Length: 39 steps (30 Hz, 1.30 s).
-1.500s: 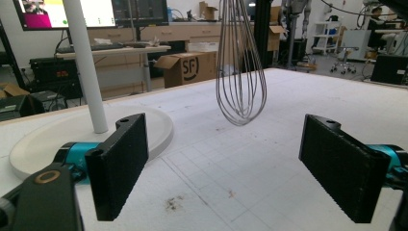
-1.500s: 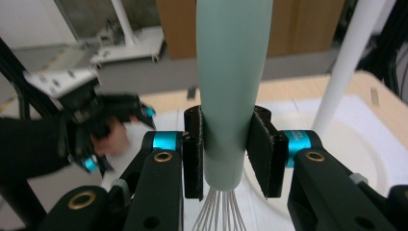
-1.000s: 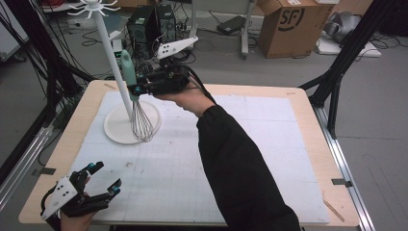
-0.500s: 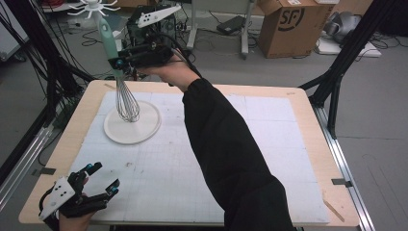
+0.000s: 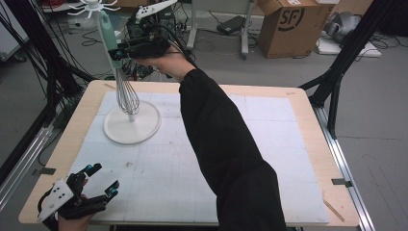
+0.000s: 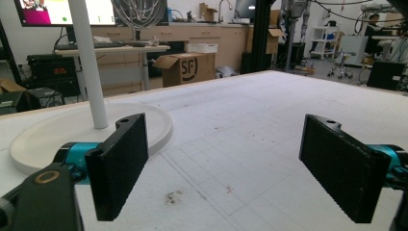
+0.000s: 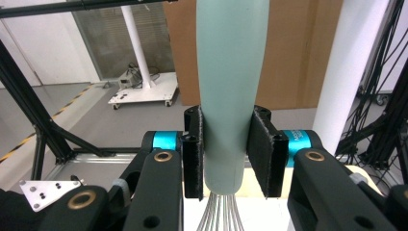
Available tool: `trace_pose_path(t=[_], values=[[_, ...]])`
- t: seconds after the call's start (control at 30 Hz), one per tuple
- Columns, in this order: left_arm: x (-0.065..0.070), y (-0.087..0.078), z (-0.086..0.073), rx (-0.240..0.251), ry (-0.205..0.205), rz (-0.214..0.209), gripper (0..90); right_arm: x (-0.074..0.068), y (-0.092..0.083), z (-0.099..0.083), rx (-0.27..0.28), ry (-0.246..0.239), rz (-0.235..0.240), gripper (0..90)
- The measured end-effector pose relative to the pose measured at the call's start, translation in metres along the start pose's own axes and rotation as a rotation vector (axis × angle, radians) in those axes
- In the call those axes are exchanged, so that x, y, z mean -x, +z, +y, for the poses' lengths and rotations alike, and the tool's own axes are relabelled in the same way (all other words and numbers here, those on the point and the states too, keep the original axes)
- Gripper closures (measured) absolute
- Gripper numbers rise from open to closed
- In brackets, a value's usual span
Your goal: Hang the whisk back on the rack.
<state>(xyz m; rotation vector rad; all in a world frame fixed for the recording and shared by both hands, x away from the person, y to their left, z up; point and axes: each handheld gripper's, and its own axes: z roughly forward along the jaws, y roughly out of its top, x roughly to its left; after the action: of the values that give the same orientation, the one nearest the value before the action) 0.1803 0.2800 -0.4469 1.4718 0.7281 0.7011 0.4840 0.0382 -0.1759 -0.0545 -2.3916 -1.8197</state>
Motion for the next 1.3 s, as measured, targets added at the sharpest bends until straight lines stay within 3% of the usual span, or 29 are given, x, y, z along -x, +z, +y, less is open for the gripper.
trace_pose_path(t=[0.7,0.83,1.17,1.3], values=[[-0.003,-0.003,-0.001,0.005,-0.02,0.012,17.8,0.03,0.008,-0.005,0.012,0.025,0.005,69.4],[-0.003,-0.003,0.0,0.01,-0.021,0.01,17.8,0.027,0.008,0.0,0.031,0.01,0.015,69.4],[-0.002,-0.004,0.001,0.015,-0.017,0.004,17.8,0.006,0.024,0.007,0.005,-0.035,0.058,69.4],[-0.001,-0.005,0.001,0.018,-0.013,0.006,17.8,0.008,0.025,0.006,-0.011,-0.026,0.027,69.4]])
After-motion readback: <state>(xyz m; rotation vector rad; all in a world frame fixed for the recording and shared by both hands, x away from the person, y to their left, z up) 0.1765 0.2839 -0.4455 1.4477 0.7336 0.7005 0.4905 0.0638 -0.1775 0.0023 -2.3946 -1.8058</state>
